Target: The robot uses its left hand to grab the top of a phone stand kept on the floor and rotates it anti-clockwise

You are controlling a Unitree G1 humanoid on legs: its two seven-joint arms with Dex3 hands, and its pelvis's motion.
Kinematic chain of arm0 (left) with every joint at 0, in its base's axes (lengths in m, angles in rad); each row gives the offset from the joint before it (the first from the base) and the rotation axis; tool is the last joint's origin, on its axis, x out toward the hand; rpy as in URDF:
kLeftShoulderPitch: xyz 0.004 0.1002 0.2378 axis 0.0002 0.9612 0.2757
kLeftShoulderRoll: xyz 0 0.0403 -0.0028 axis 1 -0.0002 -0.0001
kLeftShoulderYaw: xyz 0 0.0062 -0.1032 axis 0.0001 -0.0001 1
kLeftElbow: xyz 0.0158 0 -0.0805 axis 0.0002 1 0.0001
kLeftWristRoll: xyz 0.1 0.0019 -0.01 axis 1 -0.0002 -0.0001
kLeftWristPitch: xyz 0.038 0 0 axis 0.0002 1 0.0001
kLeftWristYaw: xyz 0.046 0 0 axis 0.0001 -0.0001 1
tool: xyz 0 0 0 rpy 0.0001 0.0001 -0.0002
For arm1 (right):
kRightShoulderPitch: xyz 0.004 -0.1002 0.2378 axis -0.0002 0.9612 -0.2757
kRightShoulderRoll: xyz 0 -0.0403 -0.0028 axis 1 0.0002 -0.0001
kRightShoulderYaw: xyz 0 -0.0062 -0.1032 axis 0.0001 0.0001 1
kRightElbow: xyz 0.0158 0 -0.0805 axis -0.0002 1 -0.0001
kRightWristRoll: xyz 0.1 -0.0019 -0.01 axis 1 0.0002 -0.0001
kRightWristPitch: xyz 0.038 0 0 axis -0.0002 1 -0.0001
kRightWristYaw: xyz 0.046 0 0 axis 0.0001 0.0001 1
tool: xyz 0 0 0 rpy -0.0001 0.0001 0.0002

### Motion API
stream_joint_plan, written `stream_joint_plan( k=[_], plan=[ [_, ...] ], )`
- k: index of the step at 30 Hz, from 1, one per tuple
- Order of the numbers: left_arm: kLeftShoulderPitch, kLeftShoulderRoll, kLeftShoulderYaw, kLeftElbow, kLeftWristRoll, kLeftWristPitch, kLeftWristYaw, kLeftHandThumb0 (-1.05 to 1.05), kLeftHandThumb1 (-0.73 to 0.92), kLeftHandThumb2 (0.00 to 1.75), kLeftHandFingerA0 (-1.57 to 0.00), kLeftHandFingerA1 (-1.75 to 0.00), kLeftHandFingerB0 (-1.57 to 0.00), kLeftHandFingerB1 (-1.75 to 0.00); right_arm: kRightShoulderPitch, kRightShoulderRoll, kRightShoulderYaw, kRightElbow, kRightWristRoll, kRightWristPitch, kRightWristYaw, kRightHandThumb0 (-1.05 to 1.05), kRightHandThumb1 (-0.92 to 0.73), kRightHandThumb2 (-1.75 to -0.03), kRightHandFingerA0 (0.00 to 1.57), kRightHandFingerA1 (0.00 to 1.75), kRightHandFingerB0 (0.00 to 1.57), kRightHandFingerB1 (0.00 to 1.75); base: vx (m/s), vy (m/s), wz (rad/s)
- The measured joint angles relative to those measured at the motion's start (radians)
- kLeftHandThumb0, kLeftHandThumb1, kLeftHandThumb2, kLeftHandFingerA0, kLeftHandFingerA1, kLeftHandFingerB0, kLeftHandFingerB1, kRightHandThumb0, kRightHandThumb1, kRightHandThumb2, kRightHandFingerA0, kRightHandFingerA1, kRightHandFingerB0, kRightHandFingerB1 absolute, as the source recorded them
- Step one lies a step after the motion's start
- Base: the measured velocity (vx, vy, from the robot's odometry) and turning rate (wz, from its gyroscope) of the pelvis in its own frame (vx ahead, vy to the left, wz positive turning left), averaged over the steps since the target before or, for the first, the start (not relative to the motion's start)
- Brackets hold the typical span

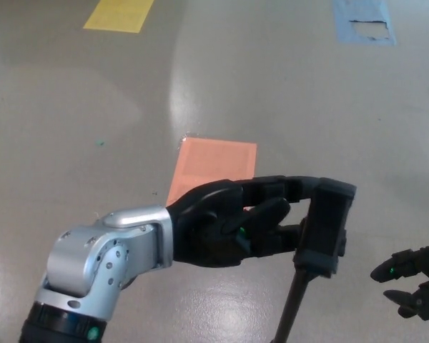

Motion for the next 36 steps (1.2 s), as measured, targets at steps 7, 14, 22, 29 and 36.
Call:
stream_joint_plan(
  k=[7, 14, 22, 29, 36],
  plan=[
    [0.003, 0.062, 0.001, 0.125, 0.038, -0.090, -0.005, -0.93, 0.59, 0.92, 0.00, -0.05, 0.00, 0.00, 0.000, 0.003, -0.011, -0.001, 0.003, 0.005, 0.000, -0.53, -0.64, -0.87, 0.46, 0.52, 0.33, 0.46, 0.00, 0.000, 0.00],
    [0.003, 0.119, 0.016, 0.308, 0.078, -0.185, 0.013, -0.94, 0.57, 0.93, 0.00, 0.00, 0.00, -0.01, 0.000, 0.005, -0.018, 0.000, 0.003, 0.007, 0.000, -0.53, -0.64, -0.87, 0.46, 0.51, 0.33, 0.46, 0.00, 0.000, 0.00],
    [0.003, 0.170, 0.033, 0.461, 0.119, -0.279, 0.040, -0.87, 0.55, 0.86, 0.00, -0.05, 0.00, 0.00, 0.000, 0.006, -0.019, 0.000, 0.003, 0.008, 0.000, -0.47, -0.76, -0.62, 0.53, 0.39, 0.36, 0.34, 0.00, 0.000, 0.00],
    [0.012, 0.213, 0.017, 0.546, 0.162, -0.364, 0.063, -0.55, 0.38, 0.69, -0.14, -0.42, -0.02, -0.21, 0.000, 0.006, -0.019, 0.000, 0.003, 0.008, 0.000, -0.48, -0.76, -0.63, 0.53, 0.40, 0.35, 0.34, 0.00, 0.000, 0.00],
    [0.033, 0.260, -0.048, 0.625, 0.237, -0.450, 0.133, -0.12, 0.53, 0.61, -0.21, -0.36, -0.11, -0.24, 0.000, 0.006, -0.019, 0.000, 0.003, 0.008, 0.000, -0.48, -0.76, -0.62, 0.53, 0.40, 0.36, 0.34, 0.00, 0.000, 0.00]
  ],
)
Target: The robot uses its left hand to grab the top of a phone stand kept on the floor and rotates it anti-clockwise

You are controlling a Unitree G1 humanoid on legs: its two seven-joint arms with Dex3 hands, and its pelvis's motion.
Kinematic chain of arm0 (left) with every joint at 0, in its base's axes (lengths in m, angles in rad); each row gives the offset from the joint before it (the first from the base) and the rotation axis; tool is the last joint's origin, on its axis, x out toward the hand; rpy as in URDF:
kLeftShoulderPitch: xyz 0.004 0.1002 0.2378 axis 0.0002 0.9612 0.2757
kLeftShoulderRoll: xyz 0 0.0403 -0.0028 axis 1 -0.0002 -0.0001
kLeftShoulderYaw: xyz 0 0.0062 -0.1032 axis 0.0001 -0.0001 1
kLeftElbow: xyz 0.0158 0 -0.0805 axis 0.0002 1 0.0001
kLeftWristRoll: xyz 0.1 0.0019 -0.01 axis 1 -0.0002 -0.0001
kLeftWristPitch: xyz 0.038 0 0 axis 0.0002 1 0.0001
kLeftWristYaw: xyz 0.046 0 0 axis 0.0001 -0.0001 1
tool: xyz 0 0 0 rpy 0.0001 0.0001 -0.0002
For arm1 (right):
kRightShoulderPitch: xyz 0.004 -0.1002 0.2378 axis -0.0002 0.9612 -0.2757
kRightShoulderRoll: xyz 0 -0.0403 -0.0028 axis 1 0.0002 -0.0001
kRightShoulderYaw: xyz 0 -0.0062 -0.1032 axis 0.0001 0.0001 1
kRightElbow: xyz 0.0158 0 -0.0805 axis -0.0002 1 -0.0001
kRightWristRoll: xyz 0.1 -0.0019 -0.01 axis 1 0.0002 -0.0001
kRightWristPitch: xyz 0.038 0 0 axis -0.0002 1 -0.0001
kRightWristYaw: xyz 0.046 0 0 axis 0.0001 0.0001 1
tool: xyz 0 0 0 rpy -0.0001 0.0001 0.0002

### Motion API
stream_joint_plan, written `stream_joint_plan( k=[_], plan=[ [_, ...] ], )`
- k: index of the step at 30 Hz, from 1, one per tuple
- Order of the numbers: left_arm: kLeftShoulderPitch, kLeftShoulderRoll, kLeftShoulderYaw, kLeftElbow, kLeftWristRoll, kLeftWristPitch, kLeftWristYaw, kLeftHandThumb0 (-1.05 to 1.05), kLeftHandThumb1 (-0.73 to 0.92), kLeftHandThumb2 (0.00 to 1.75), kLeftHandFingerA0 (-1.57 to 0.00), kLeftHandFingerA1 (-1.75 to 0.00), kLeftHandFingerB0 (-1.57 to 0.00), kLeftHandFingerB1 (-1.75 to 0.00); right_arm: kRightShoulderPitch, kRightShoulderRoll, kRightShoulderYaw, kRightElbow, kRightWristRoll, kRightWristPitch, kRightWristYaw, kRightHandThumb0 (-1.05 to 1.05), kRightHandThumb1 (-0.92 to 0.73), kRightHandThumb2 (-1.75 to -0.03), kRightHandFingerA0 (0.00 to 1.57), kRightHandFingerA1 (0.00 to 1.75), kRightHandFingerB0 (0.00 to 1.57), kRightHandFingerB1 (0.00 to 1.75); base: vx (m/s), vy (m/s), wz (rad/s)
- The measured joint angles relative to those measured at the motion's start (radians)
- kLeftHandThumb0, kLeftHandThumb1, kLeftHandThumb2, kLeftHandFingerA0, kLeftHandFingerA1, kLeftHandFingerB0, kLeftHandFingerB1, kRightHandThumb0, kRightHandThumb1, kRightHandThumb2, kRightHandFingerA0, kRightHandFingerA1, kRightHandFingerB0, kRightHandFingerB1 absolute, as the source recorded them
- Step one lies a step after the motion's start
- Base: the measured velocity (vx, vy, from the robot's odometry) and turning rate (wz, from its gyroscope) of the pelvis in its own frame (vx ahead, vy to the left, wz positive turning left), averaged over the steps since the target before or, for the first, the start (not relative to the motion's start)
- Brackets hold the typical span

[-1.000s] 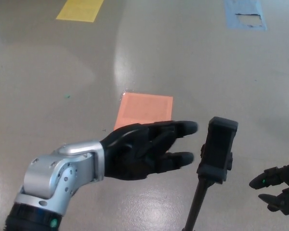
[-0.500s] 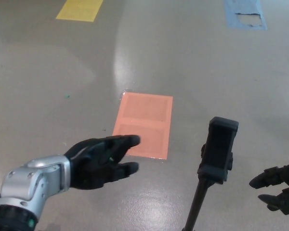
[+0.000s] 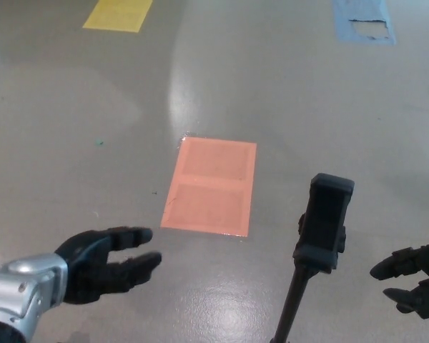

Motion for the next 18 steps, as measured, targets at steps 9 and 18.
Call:
stream_joint_plan(
  k=[9, 18],
  plan=[
    [0.043, 0.043, -0.066, 0.124, 0.093, -0.120, 0.122, 0.06, 0.67, 0.60, -0.38, -0.34, -0.32, -0.32, 0.000, 0.002, 0.000, 0.000, 0.000, 0.000, 0.000, -0.47, -0.76, -0.62, 0.51, 0.39, 0.37, 0.34, 0.00, 0.000, 0.00],
    [0.053, 0.088, -0.163, 0.236, 0.186, -0.221, 0.230, -0.02, 0.66, 0.60, -0.46, -0.36, -0.30, -0.32, 0.000, 0.007, -0.001, 0.001, 0.000, 0.000, -0.001, -0.46, -0.76, -0.62, 0.52, 0.40, 0.37, 0.34, 0.00, 0.000, 0.00]
  ],
)
